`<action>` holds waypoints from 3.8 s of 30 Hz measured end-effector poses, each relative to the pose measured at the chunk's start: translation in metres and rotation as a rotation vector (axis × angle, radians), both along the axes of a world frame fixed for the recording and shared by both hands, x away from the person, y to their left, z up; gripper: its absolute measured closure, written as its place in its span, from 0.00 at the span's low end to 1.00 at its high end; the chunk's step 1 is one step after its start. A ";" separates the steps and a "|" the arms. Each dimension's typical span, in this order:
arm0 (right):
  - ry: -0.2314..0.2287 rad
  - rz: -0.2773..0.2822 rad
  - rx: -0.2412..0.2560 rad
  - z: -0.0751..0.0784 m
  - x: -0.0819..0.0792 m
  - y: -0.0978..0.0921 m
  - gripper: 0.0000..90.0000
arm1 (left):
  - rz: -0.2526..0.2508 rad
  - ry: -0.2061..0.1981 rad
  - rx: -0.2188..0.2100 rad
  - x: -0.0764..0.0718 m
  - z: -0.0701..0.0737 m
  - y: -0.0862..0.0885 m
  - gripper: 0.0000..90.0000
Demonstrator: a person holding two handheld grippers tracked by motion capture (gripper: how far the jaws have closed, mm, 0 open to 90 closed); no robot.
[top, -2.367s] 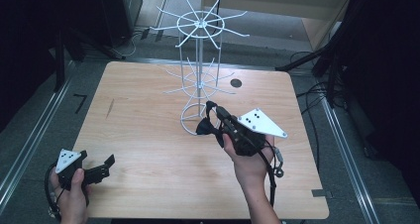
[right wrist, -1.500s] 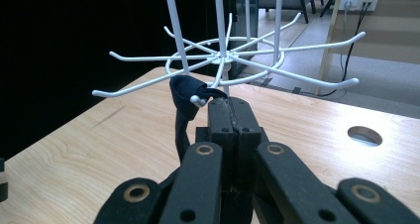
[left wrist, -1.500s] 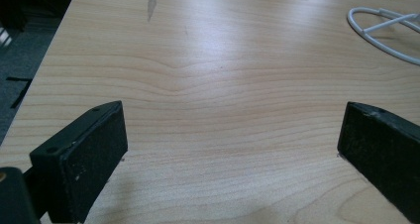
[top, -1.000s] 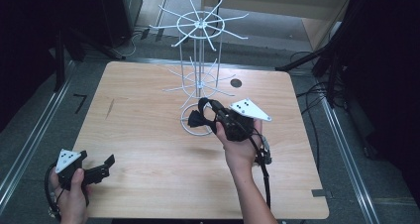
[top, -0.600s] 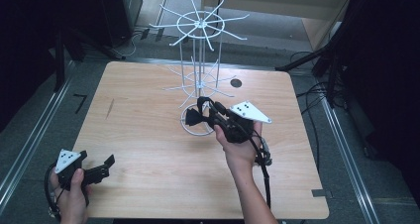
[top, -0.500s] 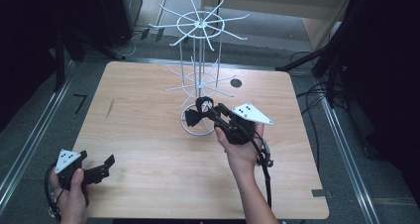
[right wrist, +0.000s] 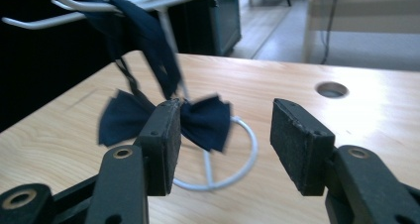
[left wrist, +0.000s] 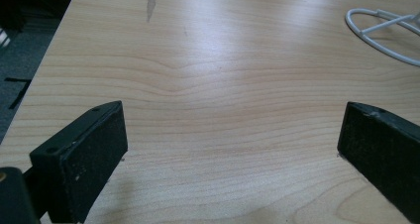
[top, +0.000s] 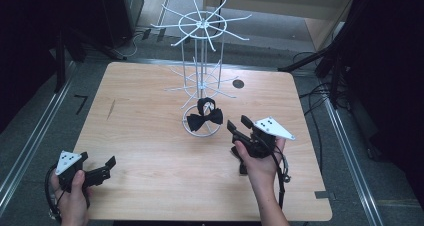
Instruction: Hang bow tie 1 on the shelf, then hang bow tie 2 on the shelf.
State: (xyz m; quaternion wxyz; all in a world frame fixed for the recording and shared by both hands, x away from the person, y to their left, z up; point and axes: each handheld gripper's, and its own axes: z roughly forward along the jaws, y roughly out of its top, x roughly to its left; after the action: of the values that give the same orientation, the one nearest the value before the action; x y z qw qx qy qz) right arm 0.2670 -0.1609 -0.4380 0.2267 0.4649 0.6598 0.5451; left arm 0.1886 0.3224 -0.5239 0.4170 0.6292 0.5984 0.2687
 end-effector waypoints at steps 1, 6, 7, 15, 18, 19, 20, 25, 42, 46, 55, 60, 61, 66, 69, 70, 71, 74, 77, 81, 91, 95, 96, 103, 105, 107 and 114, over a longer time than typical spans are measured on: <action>-0.001 -0.009 -0.002 -0.002 -0.001 -0.005 0.52 | 0.000 0.000 0.001 0.000 0.000 0.000 0.00; 0.030 -0.045 -0.015 -0.015 -0.005 -0.025 0.52 | 0.002 -0.001 0.002 0.000 0.000 0.000 0.00; 0.034 -0.052 -0.016 -0.017 -0.006 -0.029 0.52 | 0.002 -0.001 0.002 0.000 0.000 0.000 0.00; 0.075 -0.101 -0.021 -0.037 -0.011 -0.051 0.52 | 0.002 -0.004 0.003 0.000 0.000 -0.001 0.00; 0.095 -0.118 -0.020 -0.046 -0.012 -0.059 0.52 | 0.000 0.000 0.006 0.000 0.000 -0.001 0.00; 0.103 -0.122 -0.021 -0.048 -0.013 -0.061 0.52 | 0.001 0.002 0.008 0.000 0.000 -0.001 0.00; 0.109 -0.125 -0.021 -0.051 -0.013 -0.064 0.52 | 0.001 0.001 0.010 0.000 0.000 -0.001 0.00; 0.153 -0.157 -0.031 -0.065 -0.014 -0.077 0.52 | 0.003 -0.006 0.007 -0.001 0.000 -0.001 0.00; 0.305 -0.239 -0.009 -0.103 -0.013 -0.102 0.64 | 0.001 -0.002 0.004 0.000 0.000 -0.001 0.00; 0.339 -0.260 -0.022 -0.110 -0.014 -0.104 0.68 | 0.002 -0.002 0.005 0.000 0.000 -0.001 0.00; 0.362 -0.237 -0.076 -0.113 -0.019 -0.101 0.93 | 0.002 -0.002 0.002 0.000 0.000 -0.001 0.00; 0.349 -0.218 -0.121 -0.113 -0.021 -0.096 0.99 | 0.003 -0.002 0.002 0.000 0.000 -0.001 0.00; 0.348 -0.214 -0.123 -0.113 -0.021 -0.096 1.00 | 0.003 -0.002 0.003 0.000 0.000 -0.001 0.00; 0.298 -0.223 -0.116 -0.109 -0.023 -0.091 1.00 | 0.002 -0.005 0.000 0.000 0.000 -0.001 0.00; 0.234 -0.213 -0.117 -0.099 -0.024 -0.085 1.00 | -0.001 -0.007 0.001 0.000 0.000 -0.001 0.00; 0.213 -0.209 -0.122 -0.096 -0.025 -0.083 1.00 | -0.002 -0.006 0.001 0.000 0.000 -0.001 0.00; 0.194 -0.202 -0.123 -0.092 -0.025 -0.081 1.00 | -0.003 -0.006 0.002 0.000 0.000 -0.001 0.00; 0.152 -0.179 -0.121 -0.079 -0.027 -0.075 1.00 | -0.003 -0.009 0.005 0.000 0.000 -0.001 0.00; 0.110 -0.164 -0.107 -0.067 -0.029 -0.071 1.00 | -0.002 -0.008 0.006 0.000 0.000 -0.001 0.00; 0.057 -0.152 -0.104 -0.053 -0.032 -0.067 1.00 | -0.001 -0.008 0.008 0.000 0.000 -0.001 0.00; -0.015 -0.121 -0.113 -0.026 -0.032 -0.058 1.00 | -0.001 -0.008 0.007 0.000 0.000 -0.001 0.00; -0.037 -0.110 -0.119 -0.018 -0.031 -0.054 1.00 | -0.002 -0.008 0.005 0.000 0.000 -0.001 0.00; -0.040 -0.107 -0.124 -0.016 -0.031 -0.054 1.00 | -0.002 -0.008 0.005 0.000 0.000 -0.001 0.00; -0.060 -0.099 -0.115 -0.005 -0.027 -0.049 1.00 | -0.003 -0.007 0.004 0.000 0.000 -0.001 0.00; -0.065 -0.095 -0.114 -0.002 -0.027 -0.048 1.00 | -0.004 -0.006 0.006 0.000 0.000 -0.001 0.00; -0.074 -0.092 -0.112 0.001 -0.026 -0.045 1.00 | -0.004 -0.007 0.006 0.000 0.000 -0.001 0.00; -0.101 -0.069 -0.109 0.013 -0.023 -0.035 1.00 | -0.004 -0.005 0.006 0.000 0.000 -0.001 0.00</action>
State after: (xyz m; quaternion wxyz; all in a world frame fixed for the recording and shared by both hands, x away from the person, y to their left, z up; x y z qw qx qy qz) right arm 0.2444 -0.1956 -0.4247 0.3032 0.4461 0.6601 0.5228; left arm 0.1885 0.3217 -0.5239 0.4172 0.6308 0.5953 0.2713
